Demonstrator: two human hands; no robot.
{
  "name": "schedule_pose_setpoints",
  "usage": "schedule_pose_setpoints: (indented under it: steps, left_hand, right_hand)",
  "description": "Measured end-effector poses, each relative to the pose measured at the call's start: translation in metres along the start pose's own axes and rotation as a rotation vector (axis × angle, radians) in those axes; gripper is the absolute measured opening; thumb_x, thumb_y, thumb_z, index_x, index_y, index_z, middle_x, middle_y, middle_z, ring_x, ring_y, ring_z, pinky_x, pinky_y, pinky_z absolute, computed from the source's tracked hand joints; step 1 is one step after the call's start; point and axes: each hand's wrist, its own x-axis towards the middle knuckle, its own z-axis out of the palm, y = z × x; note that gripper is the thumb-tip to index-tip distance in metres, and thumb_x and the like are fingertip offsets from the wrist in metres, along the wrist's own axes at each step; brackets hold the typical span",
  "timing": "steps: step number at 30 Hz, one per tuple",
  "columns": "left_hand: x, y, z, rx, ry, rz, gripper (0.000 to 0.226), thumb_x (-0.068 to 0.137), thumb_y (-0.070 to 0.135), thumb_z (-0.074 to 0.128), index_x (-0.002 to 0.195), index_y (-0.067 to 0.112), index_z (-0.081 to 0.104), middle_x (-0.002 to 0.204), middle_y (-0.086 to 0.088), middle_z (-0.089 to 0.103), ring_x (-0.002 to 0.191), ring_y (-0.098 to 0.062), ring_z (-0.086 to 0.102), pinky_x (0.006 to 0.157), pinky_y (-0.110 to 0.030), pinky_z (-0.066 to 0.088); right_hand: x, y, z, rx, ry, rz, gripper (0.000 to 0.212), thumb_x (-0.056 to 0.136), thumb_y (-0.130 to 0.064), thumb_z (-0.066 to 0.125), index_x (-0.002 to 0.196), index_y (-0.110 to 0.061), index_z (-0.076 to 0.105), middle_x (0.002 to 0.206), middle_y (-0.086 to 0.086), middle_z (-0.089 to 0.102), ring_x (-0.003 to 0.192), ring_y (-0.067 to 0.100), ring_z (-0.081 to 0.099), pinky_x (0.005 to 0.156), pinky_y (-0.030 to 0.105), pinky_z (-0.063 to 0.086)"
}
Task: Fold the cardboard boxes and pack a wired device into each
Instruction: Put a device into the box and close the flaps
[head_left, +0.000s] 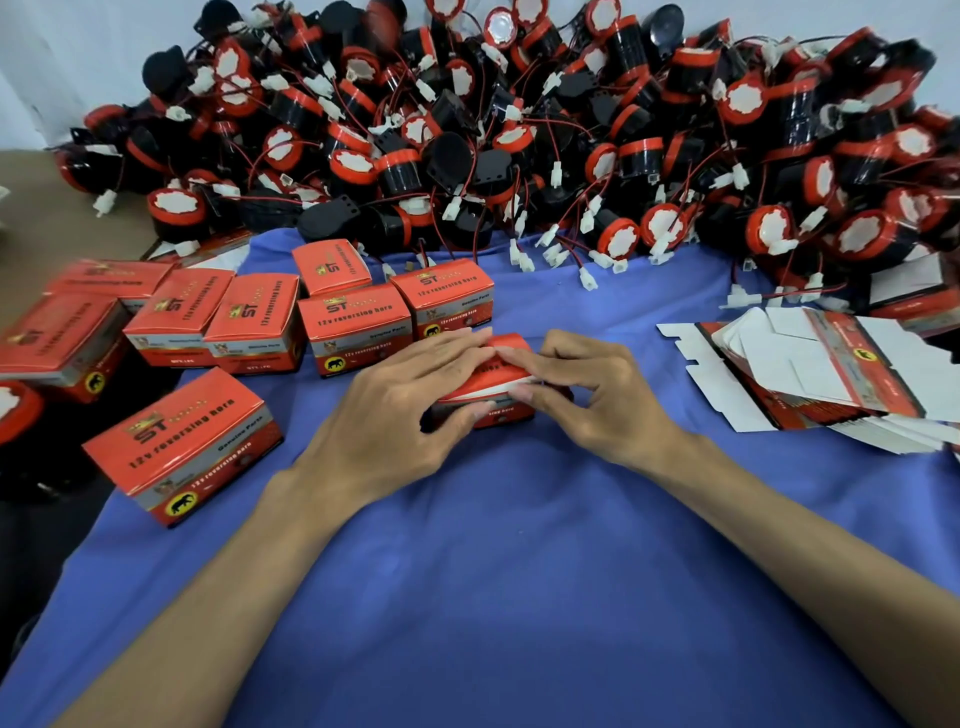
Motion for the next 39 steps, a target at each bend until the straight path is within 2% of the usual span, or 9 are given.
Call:
schedule_pose_setpoints:
  steps: [6,11,13,16,21,26,30,34,39]
  left_hand:
    - [-0.0019,-0.0042,-0.0019,0.021,-0.069,-0.108,0.060,0.091,0.044,0.049,0.136,0.006,0.053,0.139,-0.006,0.053,0.130,-0.021,0.048,0.109,-0.029,0.035]
    - [-0.0005,-0.0037,-0.0005,-0.002,-0.098,-0.107,0.059,0.092,0.041,0.046,0.137,0.003,0.050,0.136,-0.009,0.053,0.125,-0.023,0.043,0.108,-0.022,0.027]
    - [0.0000,-0.0030,-0.0014,0.013,-0.089,-0.103,0.057,0.092,0.040,0.047,0.136,0.004,0.052,0.134,-0.009,0.055,0.123,-0.024,0.045,0.107,-0.022,0.027]
    - [0.0002,-0.0005,-0.0033,0.052,-0.086,-0.082,0.054,0.092,0.041,0.048,0.133,0.007,0.056,0.132,-0.007,0.057,0.121,-0.027,0.051,0.105,-0.029,0.034]
    - [0.0011,0.0018,-0.0036,0.105,-0.057,-0.024,0.049,0.095,0.038,0.047,0.133,0.009,0.057,0.135,-0.008,0.057,0.124,-0.028,0.053,0.101,-0.042,0.045]
    - [0.0022,0.0013,-0.0004,0.052,-0.043,0.032,0.045,0.096,0.029,0.048,0.134,0.006,0.055,0.137,-0.008,0.056,0.126,-0.026,0.051,0.107,-0.036,0.039]
    - [0.0033,0.0014,0.0000,0.034,-0.039,0.038,0.043,0.095,0.027,0.049,0.129,0.003,0.059,0.134,-0.009,0.058,0.124,-0.027,0.053,0.108,-0.032,0.036]
    - [0.0050,0.0040,0.0001,0.023,-0.039,0.033,0.042,0.094,0.025,0.051,0.126,0.000,0.061,0.131,-0.010,0.060,0.122,-0.030,0.056,0.108,-0.033,0.038]
    - [0.0055,0.0029,-0.0012,0.023,-0.046,0.049,0.042,0.095,0.026,0.051,0.127,-0.001,0.060,0.131,-0.010,0.060,0.121,-0.029,0.056,0.109,-0.029,0.035]
  right_hand:
    - [0.0002,-0.0010,0.0074,-0.030,-0.121,-0.049,0.035,0.088,0.002,0.058,0.122,0.009,0.057,0.073,0.002,0.033,0.067,0.006,0.027,0.063,0.009,0.028]
    - [-0.0020,0.0029,0.0025,-0.029,-0.224,0.015,0.045,0.092,-0.001,0.053,0.135,0.001,0.042,0.075,0.012,0.038,0.069,0.016,0.035,0.066,0.017,0.035]
    - [-0.0029,0.0036,0.0013,0.037,-0.237,0.061,0.047,0.093,-0.001,0.054,0.136,-0.004,0.039,0.079,0.011,0.040,0.072,0.014,0.038,0.069,0.015,0.036]
    - [-0.0026,0.0034,0.0004,0.067,-0.110,0.090,0.041,0.088,-0.002,0.061,0.129,-0.001,0.053,0.084,0.012,0.050,0.074,0.013,0.048,0.069,0.012,0.040]
    - [-0.0005,-0.0014,0.0026,0.037,0.143,0.041,0.026,0.076,-0.005,0.074,0.100,0.006,0.071,0.081,0.008,0.064,0.069,0.013,0.058,0.068,0.014,0.048]
    - [-0.0025,0.0002,0.0022,0.116,0.091,0.033,0.025,0.081,0.003,0.068,0.105,0.007,0.067,0.084,0.010,0.062,0.067,0.022,0.059,0.065,0.026,0.053]
    - [-0.0038,0.0027,0.0034,0.293,0.052,0.152,0.031,0.081,0.008,0.065,0.112,0.005,0.060,0.084,0.000,0.057,0.075,0.004,0.055,0.071,0.012,0.047]
    - [-0.0022,0.0027,0.0031,0.383,0.033,0.293,0.034,0.079,0.003,0.069,0.111,-0.008,0.063,0.082,-0.005,0.054,0.077,0.000,0.049,0.071,0.012,0.040]
    - [-0.0041,-0.0029,0.0020,0.153,0.035,0.081,0.024,0.080,0.000,0.069,0.104,0.002,0.069,0.082,0.002,0.057,0.075,0.016,0.050,0.072,0.019,0.043]
